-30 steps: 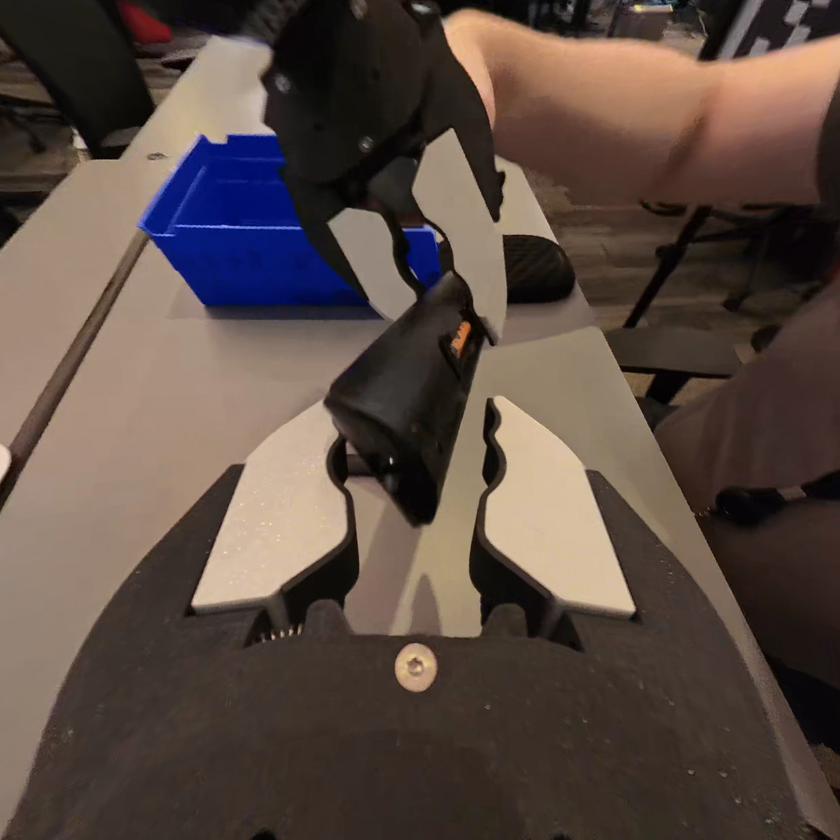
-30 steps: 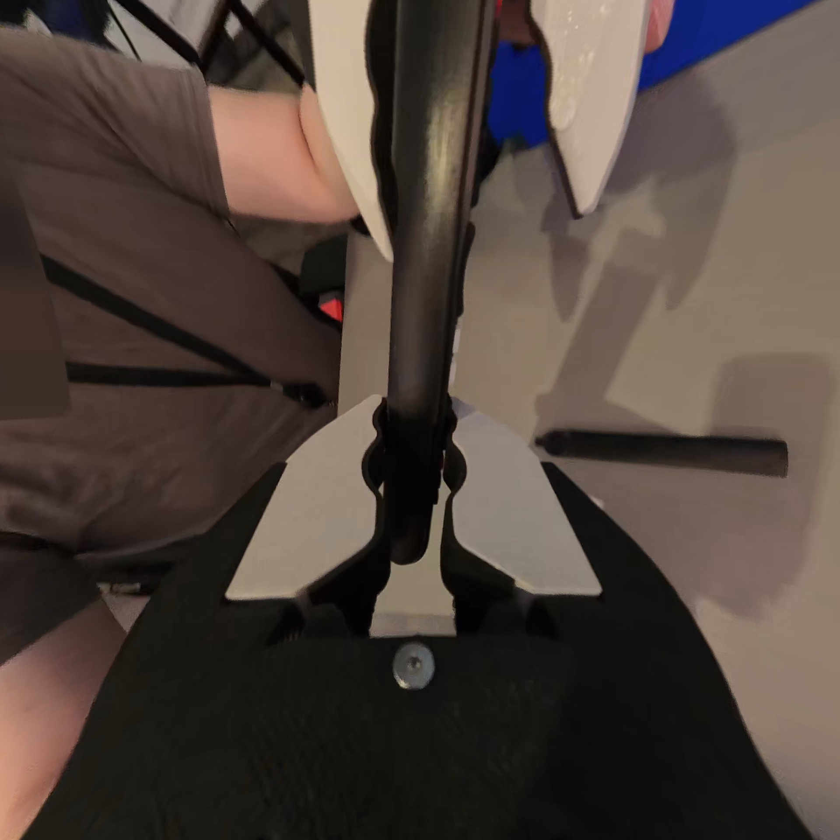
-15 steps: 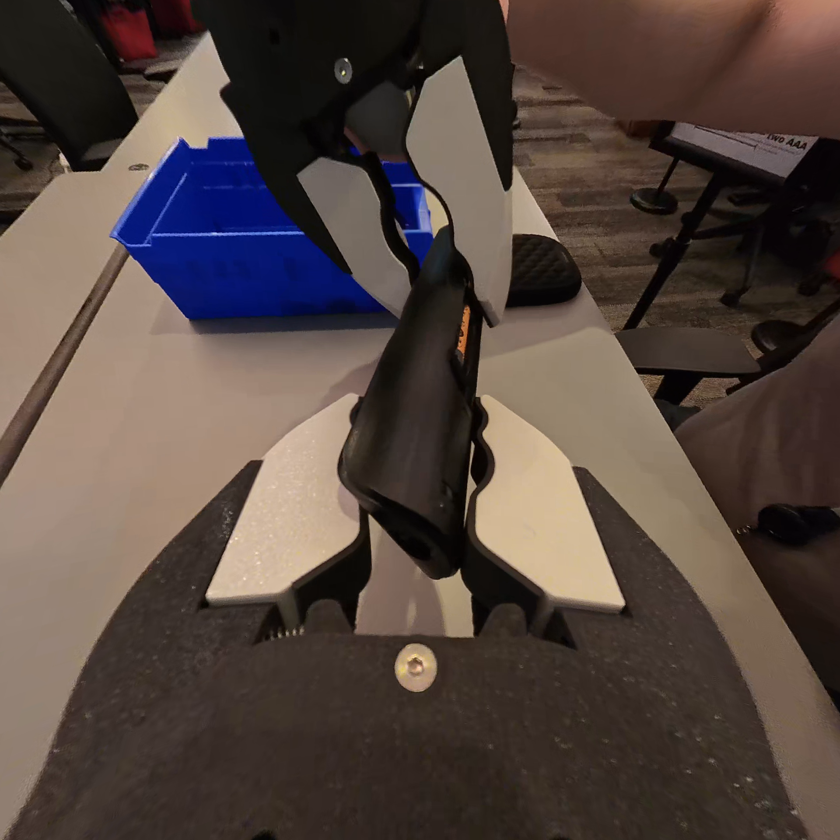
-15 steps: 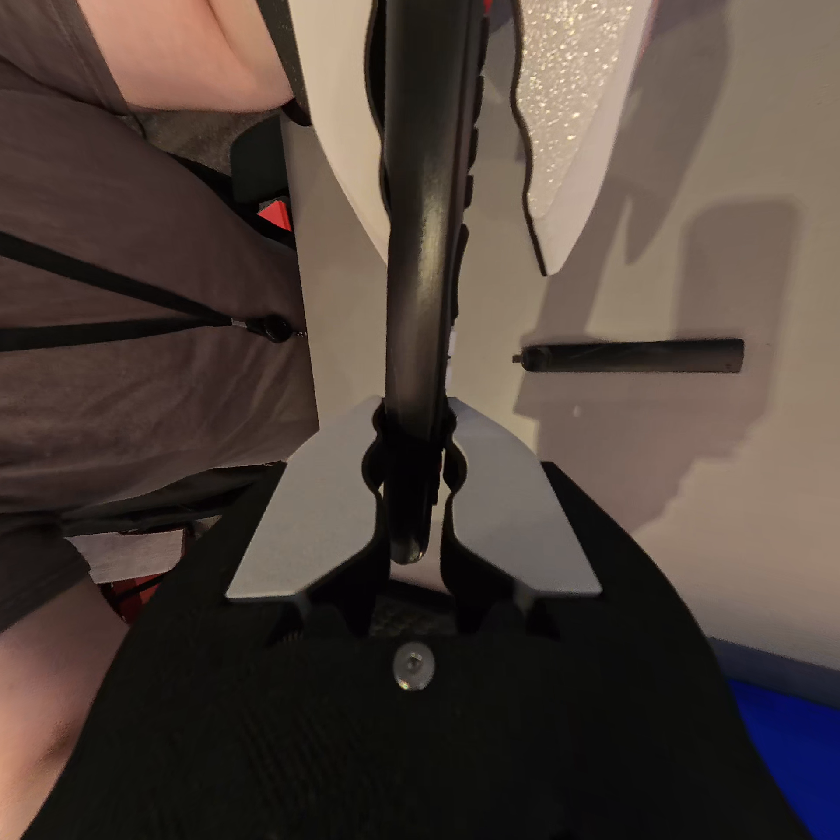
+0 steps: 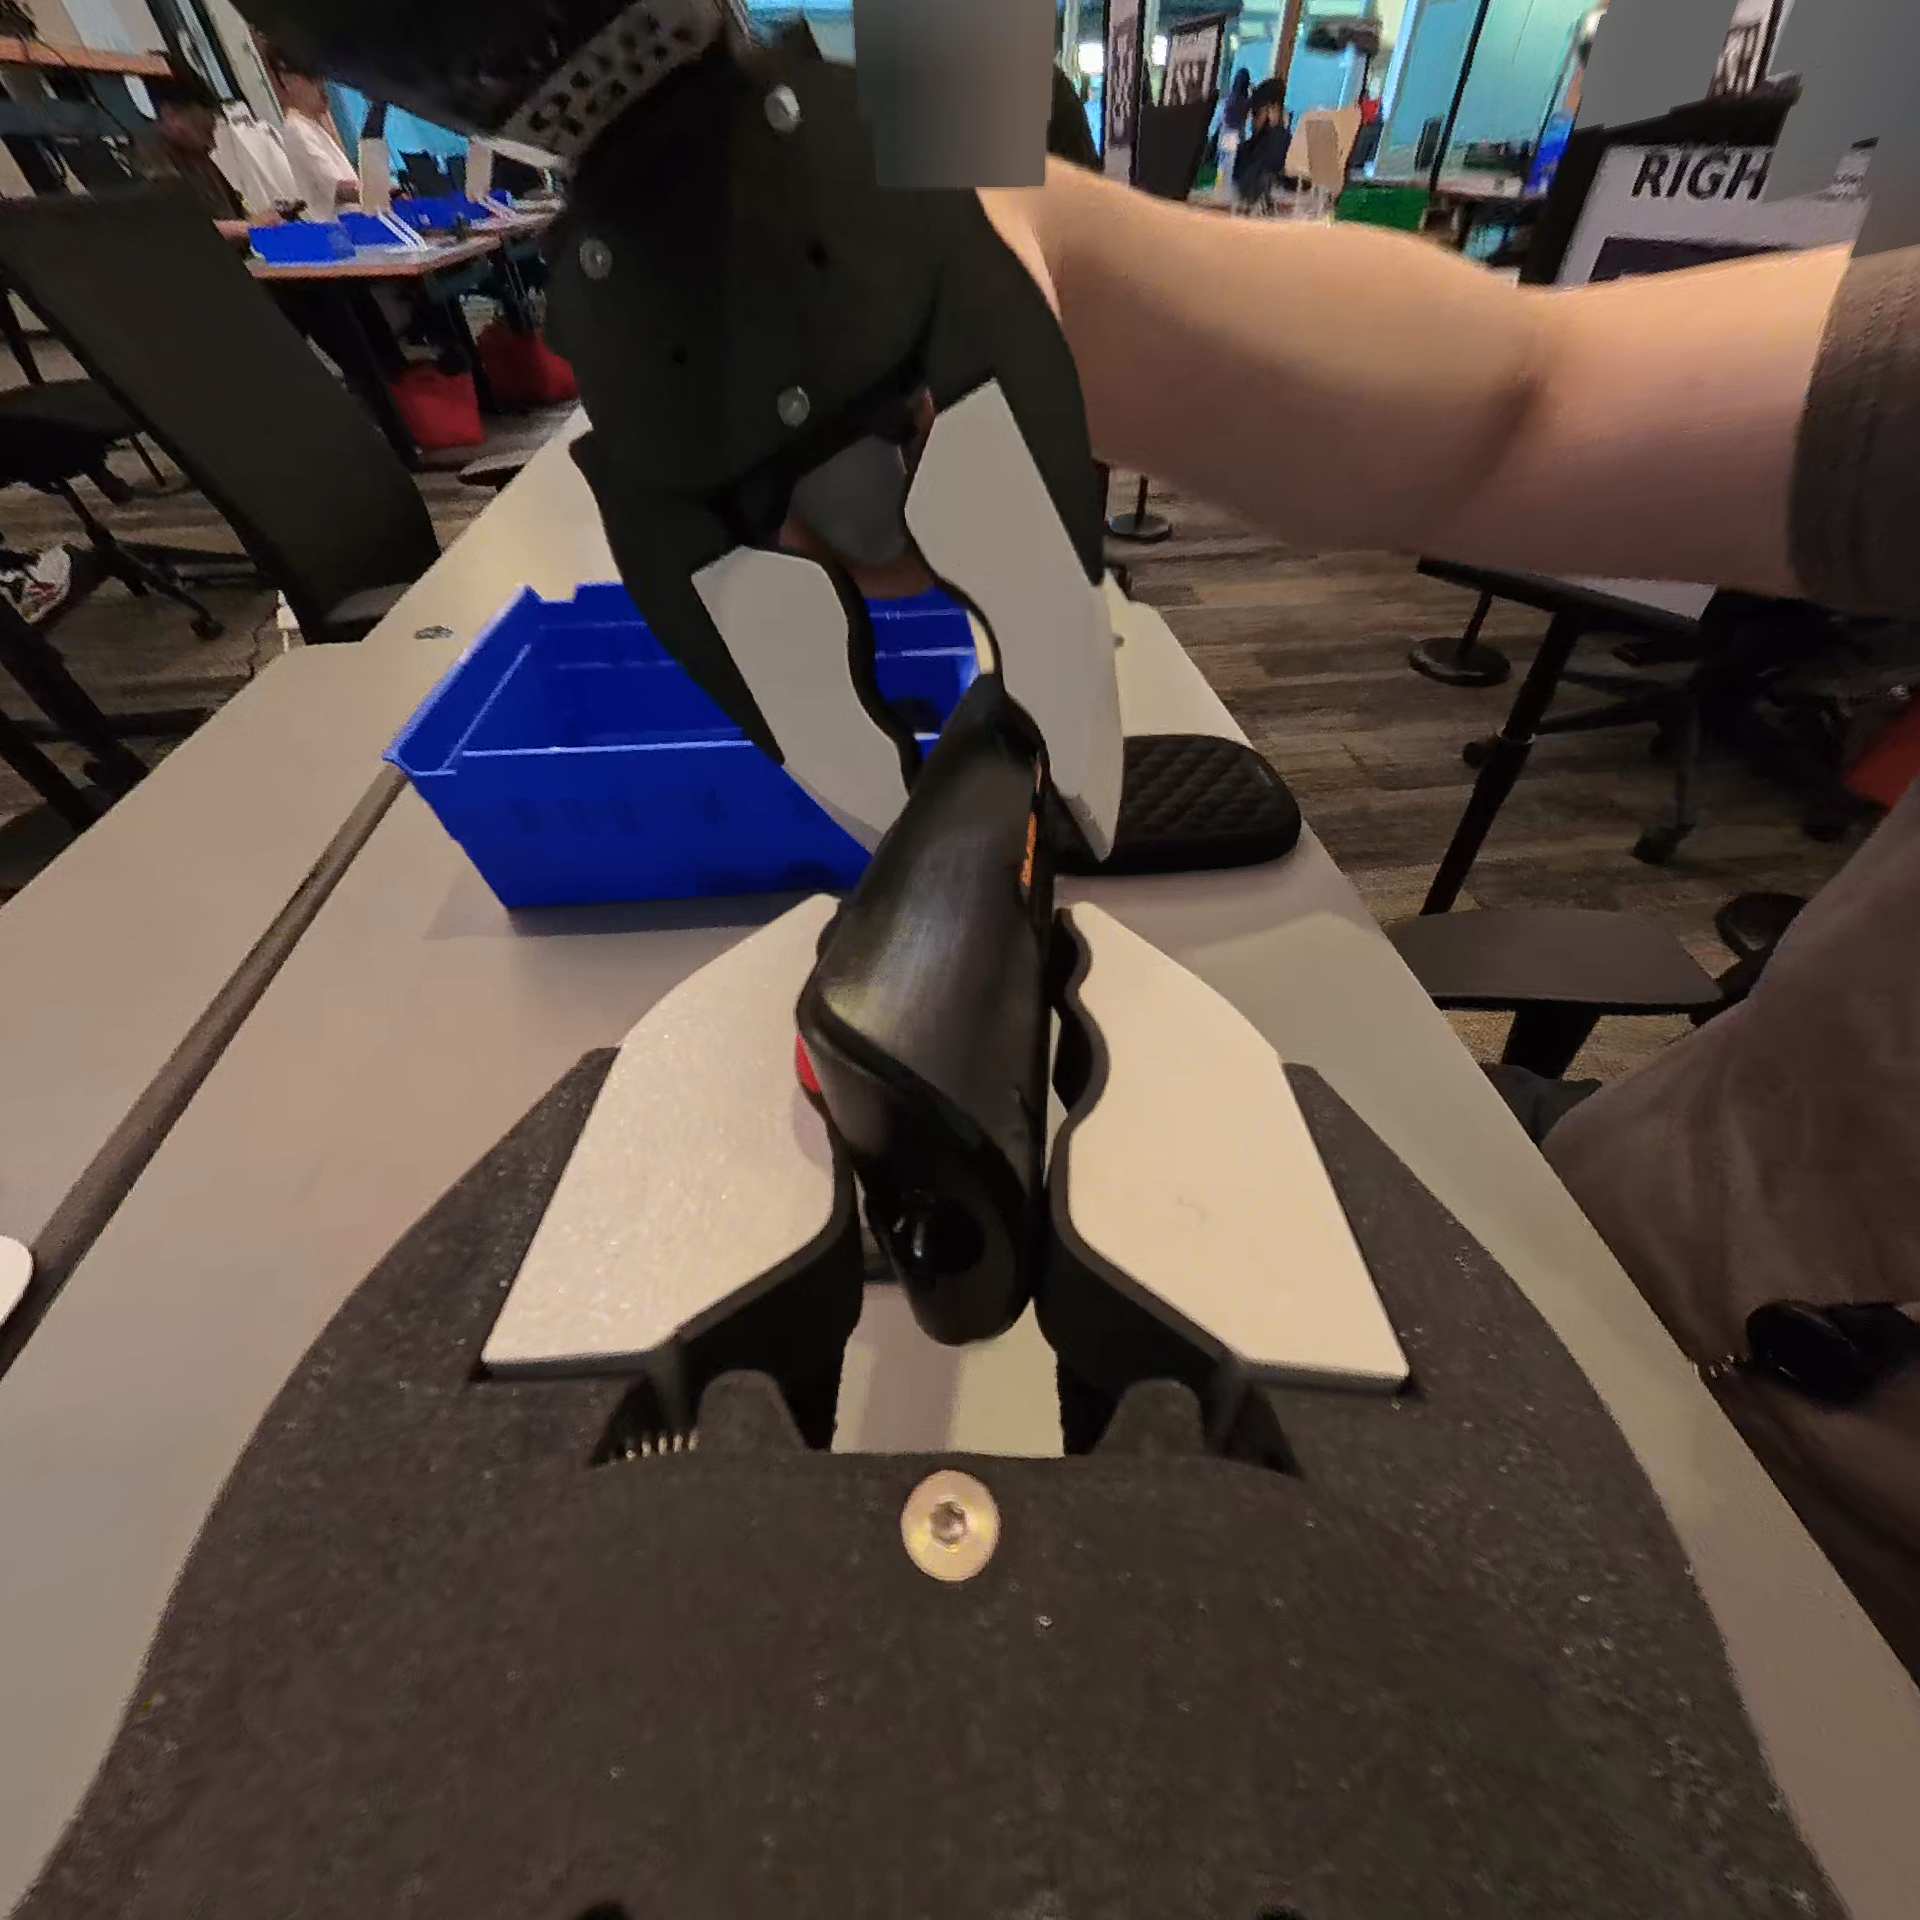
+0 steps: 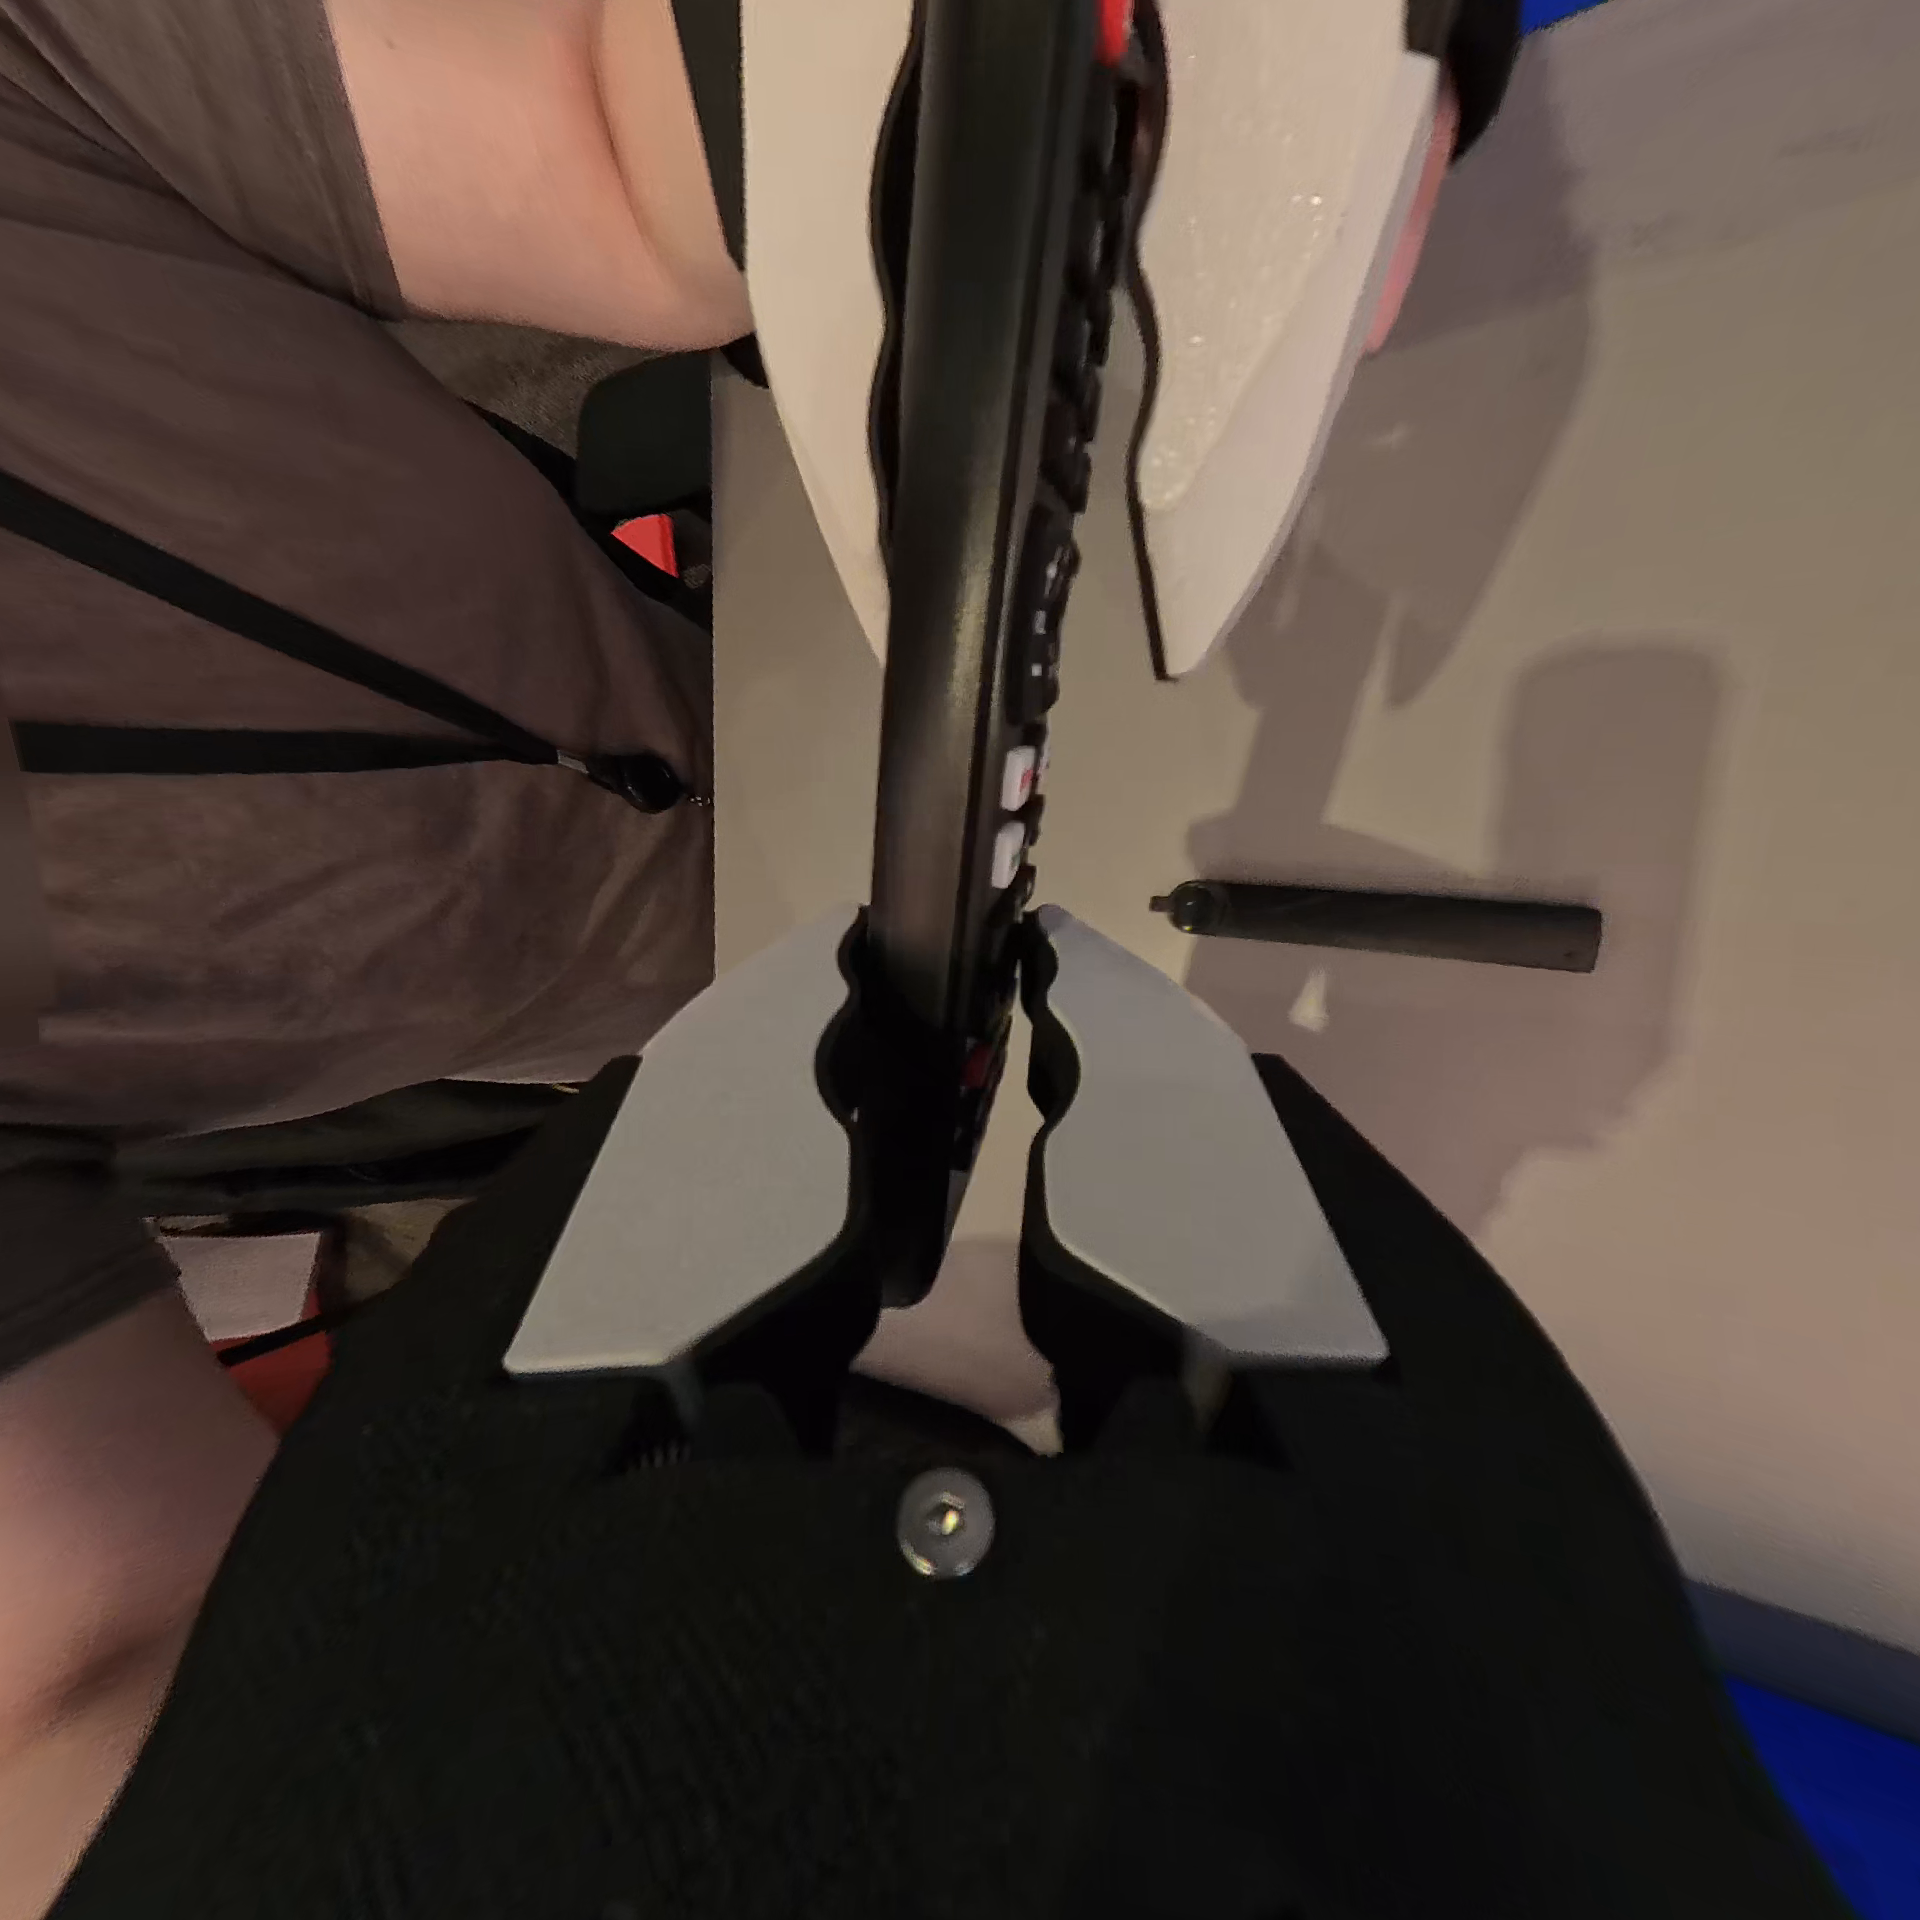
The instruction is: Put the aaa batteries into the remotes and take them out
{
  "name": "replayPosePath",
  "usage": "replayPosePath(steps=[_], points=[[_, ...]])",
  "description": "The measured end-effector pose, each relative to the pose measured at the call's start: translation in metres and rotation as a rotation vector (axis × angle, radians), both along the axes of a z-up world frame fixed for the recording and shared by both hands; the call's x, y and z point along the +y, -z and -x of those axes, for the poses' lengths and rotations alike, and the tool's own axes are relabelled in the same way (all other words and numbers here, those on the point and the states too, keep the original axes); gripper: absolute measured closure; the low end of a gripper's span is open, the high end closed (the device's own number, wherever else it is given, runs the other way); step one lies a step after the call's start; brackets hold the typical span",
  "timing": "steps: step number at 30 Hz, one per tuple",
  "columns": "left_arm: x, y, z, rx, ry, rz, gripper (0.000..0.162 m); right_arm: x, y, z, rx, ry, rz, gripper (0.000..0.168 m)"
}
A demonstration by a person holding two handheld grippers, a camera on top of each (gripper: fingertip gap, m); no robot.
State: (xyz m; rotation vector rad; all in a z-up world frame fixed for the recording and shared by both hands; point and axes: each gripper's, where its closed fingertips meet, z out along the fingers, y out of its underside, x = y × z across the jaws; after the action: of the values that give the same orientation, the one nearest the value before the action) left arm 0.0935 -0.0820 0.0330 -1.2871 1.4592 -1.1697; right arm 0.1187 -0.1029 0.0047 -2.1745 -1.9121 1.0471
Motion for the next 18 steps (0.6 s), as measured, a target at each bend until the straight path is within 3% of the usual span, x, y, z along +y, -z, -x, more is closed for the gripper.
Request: replayPosePath(steps=[11,15,18], points=[[0.018,-0.022,0.008,-0.115,-0.078,0.153,0.129,0.019,0.004,0.008,0.24,0.168,-0.075,0.139],[0.026,-0.021,0.008,-0.12,-0.12,0.233,0.13,0.036,0.006,0.004,0.451,0.343,-0.19,0.123],[0.032,-0.028,0.013,-0.167,-0.14,0.283,0.13,0.037,0.001,-0.001,0.677,0.493,-0.17,0.102]])
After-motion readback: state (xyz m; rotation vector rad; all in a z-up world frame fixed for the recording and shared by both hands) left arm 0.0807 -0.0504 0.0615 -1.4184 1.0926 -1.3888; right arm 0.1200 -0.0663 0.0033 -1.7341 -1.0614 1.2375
